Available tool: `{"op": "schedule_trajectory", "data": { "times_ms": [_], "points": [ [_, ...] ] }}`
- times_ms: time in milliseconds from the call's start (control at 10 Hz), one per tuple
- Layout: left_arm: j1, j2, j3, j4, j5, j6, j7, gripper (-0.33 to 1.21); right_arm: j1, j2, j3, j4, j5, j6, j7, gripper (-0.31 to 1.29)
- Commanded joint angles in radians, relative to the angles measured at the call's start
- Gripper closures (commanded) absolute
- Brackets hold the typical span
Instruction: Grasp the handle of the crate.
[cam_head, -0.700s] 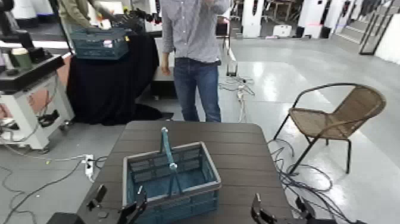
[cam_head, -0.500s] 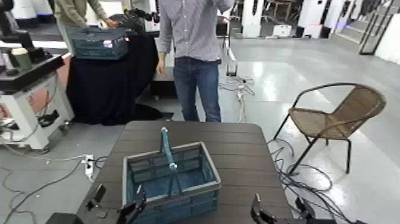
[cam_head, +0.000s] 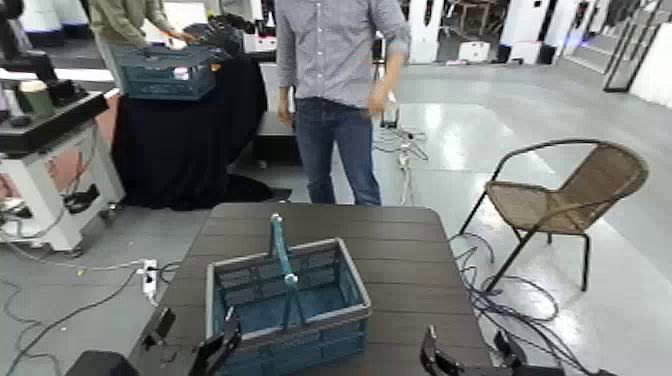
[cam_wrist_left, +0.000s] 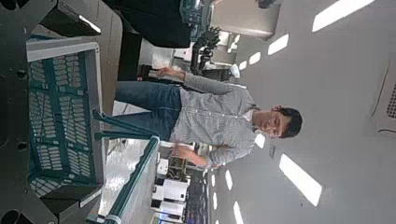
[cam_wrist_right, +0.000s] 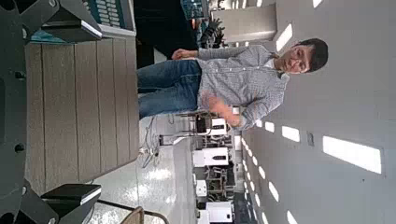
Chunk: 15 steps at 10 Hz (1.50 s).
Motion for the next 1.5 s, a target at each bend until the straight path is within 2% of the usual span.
{"op": "schedule_trajectory", "data": {
  "times_ms": [100, 400, 700, 1100, 1300, 1500],
  "points": [
    [-0.042, 0.033, 0.008, -0.035, 0.111, 0.158, -0.029, 0.10, -0.002, 0.000, -0.001, 0.002, -0.004, 0.003, 0.000, 0.15],
    [-0.138, 0.138, 0.001, -0.029, 0.333, 0.328, -0.046, 0.10, -0.008, -0.002, 0.002, 0.009, -0.011, -0.001, 0.000, 0.15],
    [-0.272, 0.208, 0.001, 0.048, 0.560, 0.510, -0.079, 0.10, -0.014, -0.003, 0.006, 0.014, -0.016, -0.003, 0.000, 0.15],
    [-0.479, 0.279, -0.055, 0.206, 0.852, 0.724, -0.112, 0.10, -0.022, -0.003, 0.014, 0.025, -0.024, -0.011, 0.000, 0.15],
    [-0.546, 0.311, -0.084, 0.269, 0.925, 0.796, -0.113, 0.10, -0.025, -0.003, 0.014, 0.028, -0.025, -0.014, 0.000, 0.15],
    [-0.626, 0.319, -0.125, 0.350, 0.941, 0.860, -0.179, 0.10, -0.025, -0.002, 0.016, 0.028, -0.027, -0.014, 0.000, 0.15]
  ]
}}
